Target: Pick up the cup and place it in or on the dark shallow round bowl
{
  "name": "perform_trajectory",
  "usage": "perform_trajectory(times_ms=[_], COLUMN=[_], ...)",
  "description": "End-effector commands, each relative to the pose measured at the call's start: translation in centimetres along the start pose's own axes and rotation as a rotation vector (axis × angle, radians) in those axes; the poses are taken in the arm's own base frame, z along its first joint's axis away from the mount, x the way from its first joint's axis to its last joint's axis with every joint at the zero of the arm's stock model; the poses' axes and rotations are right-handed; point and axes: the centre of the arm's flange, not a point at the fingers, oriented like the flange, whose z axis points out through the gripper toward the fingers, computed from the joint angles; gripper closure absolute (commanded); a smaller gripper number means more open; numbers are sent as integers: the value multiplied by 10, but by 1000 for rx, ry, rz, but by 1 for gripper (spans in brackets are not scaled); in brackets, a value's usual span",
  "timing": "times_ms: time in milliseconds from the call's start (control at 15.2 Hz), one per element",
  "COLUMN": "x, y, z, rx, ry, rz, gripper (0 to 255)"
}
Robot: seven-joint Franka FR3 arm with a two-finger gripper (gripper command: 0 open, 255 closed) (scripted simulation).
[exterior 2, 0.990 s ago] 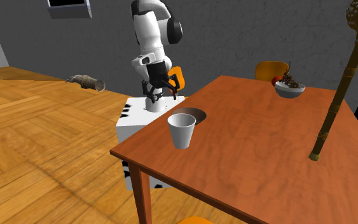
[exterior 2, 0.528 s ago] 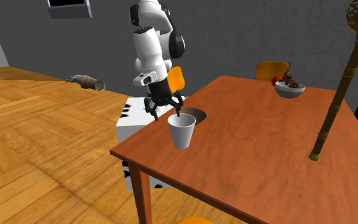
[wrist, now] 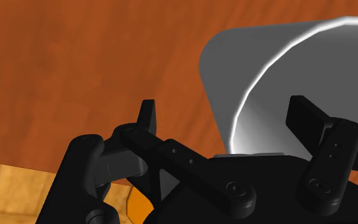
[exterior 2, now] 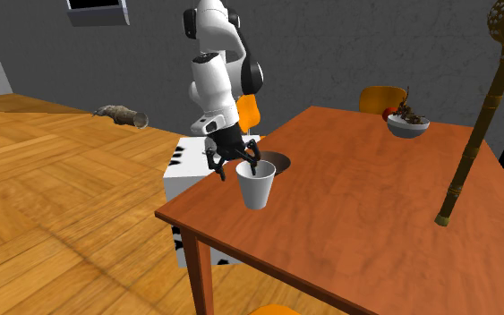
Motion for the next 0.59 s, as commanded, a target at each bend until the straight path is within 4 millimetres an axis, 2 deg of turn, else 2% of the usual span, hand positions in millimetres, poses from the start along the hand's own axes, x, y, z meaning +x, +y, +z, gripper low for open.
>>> perform_trajectory(times_ms=[0, 330, 396, 528], x=[0, 0, 0, 0], y=[0, 0, 0, 0], z=[1, 1, 1, 1], rx=[0, 0, 0, 0], ry=[0, 0, 0, 0], rz=[0, 0, 0, 0], gripper=[0, 0, 255, 255])
